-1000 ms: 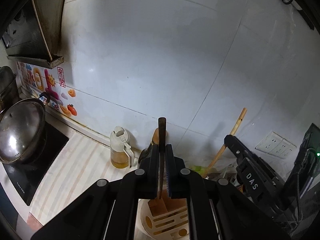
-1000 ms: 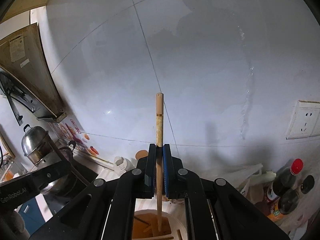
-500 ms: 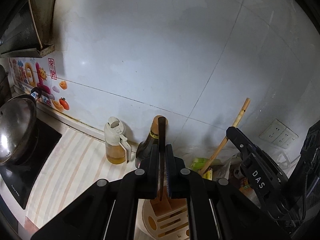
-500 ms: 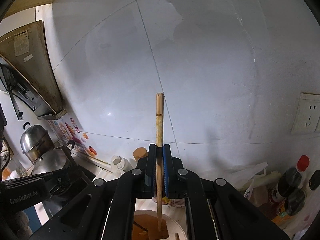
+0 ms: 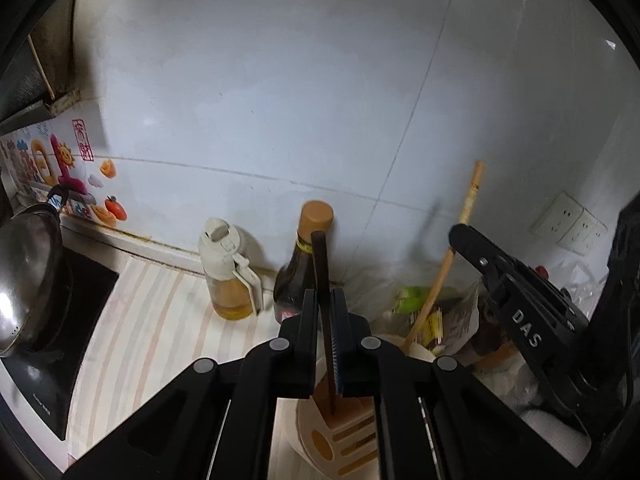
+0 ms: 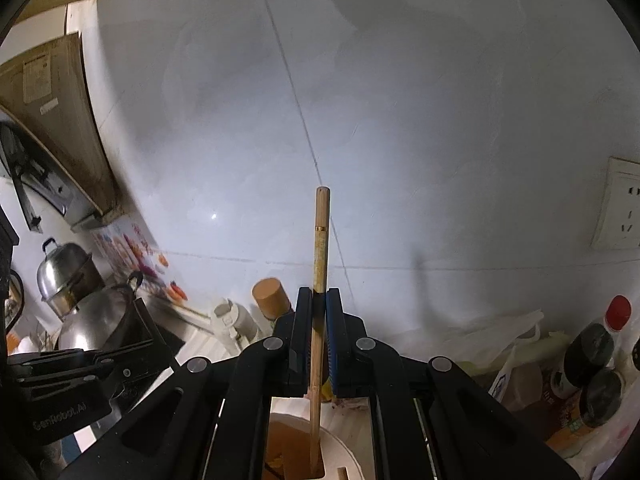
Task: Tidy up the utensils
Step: 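Lower both chopsticks into the holder slots and open both tools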
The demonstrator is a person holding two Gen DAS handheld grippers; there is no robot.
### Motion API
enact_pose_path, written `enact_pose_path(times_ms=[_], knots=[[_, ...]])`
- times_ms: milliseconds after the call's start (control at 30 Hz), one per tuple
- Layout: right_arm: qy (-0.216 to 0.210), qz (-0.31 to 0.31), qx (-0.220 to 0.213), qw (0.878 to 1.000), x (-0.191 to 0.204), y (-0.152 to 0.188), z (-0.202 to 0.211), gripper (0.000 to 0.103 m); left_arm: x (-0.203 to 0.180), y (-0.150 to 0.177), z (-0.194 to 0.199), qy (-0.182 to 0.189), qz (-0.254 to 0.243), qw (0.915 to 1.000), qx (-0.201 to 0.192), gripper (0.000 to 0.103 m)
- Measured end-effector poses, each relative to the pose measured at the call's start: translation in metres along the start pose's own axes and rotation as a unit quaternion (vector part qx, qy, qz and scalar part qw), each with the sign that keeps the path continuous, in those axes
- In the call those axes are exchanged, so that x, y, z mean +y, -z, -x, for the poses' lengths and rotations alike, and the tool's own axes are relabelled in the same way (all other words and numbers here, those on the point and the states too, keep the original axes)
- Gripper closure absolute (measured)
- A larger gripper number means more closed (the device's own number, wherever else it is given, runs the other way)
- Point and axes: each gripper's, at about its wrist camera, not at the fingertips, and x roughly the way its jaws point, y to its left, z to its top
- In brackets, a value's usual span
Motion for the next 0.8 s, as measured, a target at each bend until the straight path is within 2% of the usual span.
enact_pose_path(times_ms=[167, 333, 367, 400, 433, 467, 500, 533, 633, 667, 700, 800], knots=[[-0.007, 0.011, 0.017, 1.0, 0.003, 0.002, -0.006, 0.096, -0.002, 0.006, -0.008, 0.005, 0.0, 0.9997, 0.022, 0.099], [-0.028, 0.012, 0.049, 0.998, 0.004, 0.004, -0.006, 0.095, 0.003, 0.005, -0.003, 0.003, 0.028, 0.9989, 0.037, 0.094], [-0.034, 0.009, 0.058, 0.998, 0.003, 0.004, -0.005, 0.094, 0.005, 0.005, -0.001, 0.004, 0.035, 0.9987, 0.037, 0.089], [-0.039, 0.006, 0.064, 0.997, 0.002, 0.004, -0.003, 0.084, 0.008, 0.004, 0.003, 0.006, 0.047, 0.9982, 0.037, 0.083], [-0.043, 0.0, 0.067, 0.997, 0.0, 0.004, -0.001, 0.068, 0.009, 0.003, 0.006, 0.004, 0.052, 0.998, 0.036, 0.062], [-0.047, -0.009, 0.065, 0.997, -0.002, 0.004, 0.004, 0.061, 0.01, 0.003, 0.011, -0.001, 0.056, 0.998, 0.03, 0.034], [-0.051, -0.014, 0.062, 0.997, -0.005, 0.003, 0.011, 0.051, 0.011, 0.003, 0.019, -0.01, 0.061, 0.998, 0.015, 0.024], [-0.049, -0.018, 0.059, 0.997, -0.007, 0.003, 0.017, 0.048, 0.012, 0.003, 0.025, -0.016, 0.064, 0.9978, 0.008, 0.016], [-0.044, -0.033, 0.051, 0.997, -0.015, 0.0, 0.035, 0.042, 0.016, 0.006, 0.04, -0.032, 0.073, 0.9968, -0.002, 0.013], [-0.038, -0.036, 0.049, 0.997, -0.017, -0.001, 0.041, 0.04, 0.017, 0.009, 0.046, -0.044, 0.073, 0.9964, -0.008, 0.004], [-0.031, -0.041, 0.047, 0.998, -0.02, -0.001, 0.048, 0.037, 0.017, 0.011, 0.051, -0.052, 0.072, 0.9959, -0.015, 0.0], [-0.01, -0.057, 0.049, 0.997, -0.03, -0.001, 0.066, 0.025, 0.018, 0.023, 0.065, -0.085, 0.076, 0.993, -0.03, 0.0]])
